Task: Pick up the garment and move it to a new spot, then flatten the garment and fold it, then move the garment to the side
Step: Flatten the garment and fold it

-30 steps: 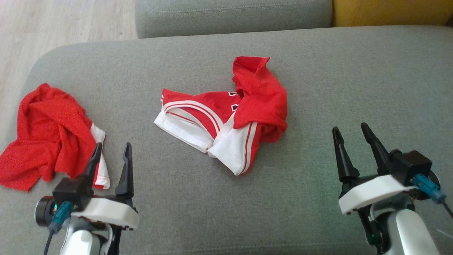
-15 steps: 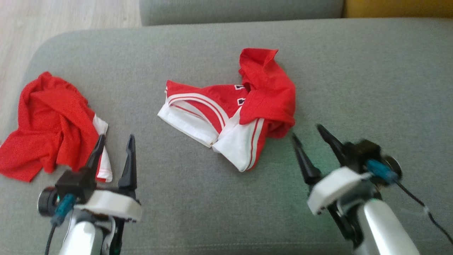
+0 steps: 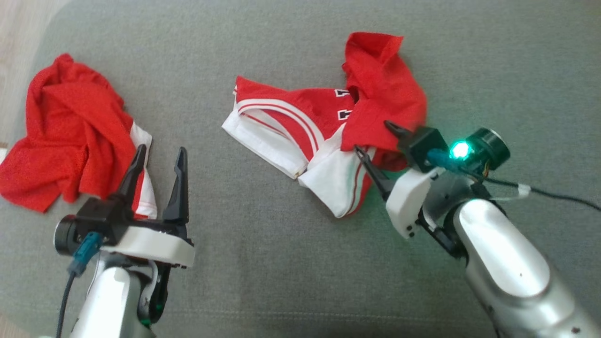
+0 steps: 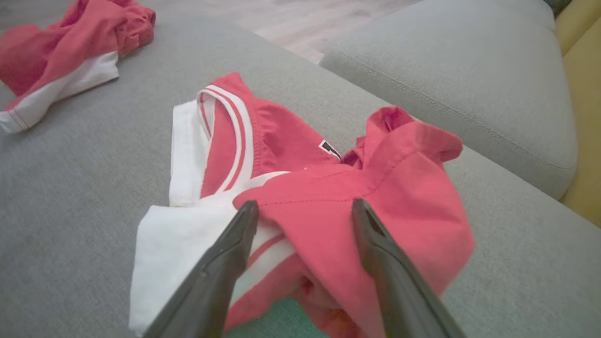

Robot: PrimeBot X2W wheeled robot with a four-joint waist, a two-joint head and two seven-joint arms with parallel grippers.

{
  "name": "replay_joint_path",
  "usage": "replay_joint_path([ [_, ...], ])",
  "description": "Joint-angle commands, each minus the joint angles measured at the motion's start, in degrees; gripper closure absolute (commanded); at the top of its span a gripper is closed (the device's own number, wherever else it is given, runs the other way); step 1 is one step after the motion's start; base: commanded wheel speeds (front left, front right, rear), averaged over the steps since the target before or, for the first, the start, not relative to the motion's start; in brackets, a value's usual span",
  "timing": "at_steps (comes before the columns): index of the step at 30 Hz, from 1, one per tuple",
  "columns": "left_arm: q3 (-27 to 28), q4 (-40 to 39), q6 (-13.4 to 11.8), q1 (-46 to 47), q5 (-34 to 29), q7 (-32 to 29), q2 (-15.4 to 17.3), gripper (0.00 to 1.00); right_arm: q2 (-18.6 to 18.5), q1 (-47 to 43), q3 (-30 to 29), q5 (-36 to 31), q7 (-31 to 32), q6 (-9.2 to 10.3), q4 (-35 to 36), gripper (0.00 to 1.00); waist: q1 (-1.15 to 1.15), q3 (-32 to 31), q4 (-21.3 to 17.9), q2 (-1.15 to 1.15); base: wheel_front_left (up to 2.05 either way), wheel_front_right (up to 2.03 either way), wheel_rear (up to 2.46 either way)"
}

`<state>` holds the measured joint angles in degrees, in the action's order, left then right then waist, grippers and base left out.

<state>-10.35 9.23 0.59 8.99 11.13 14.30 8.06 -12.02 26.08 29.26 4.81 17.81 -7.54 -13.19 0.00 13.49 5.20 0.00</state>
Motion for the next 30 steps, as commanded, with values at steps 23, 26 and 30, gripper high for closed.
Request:
replay_joint_path([
  [23,4.5,-1.6,2.0,3.2,-2.7,0.7,-1.1,0.00,8.5,-7.5,-29.9,1.1,-6.6,0.05,0.2,1.00,0.00,0.4,-1.8,0.00,0.00,0.00,0.00],
  [26,4.7,-1.7,2.2,3.2,-2.9,0.7,-1.2,0.00,9.0,-9.6,-36.1,2.6,-8.5,0.05,-0.6,1.00,0.00,0.7,-2.4,0.00,0.00,0.00,0.00],
  [30,4.7,-1.7,2.5,3.2,-3.2,0.7,-1.3,0.00,9.1,-10.5,-39.9,6.5,-11.3,0.05,-3.7,1.00,0.00,0.9,-3.3,0.00,0.00,0.00,0.00],
])
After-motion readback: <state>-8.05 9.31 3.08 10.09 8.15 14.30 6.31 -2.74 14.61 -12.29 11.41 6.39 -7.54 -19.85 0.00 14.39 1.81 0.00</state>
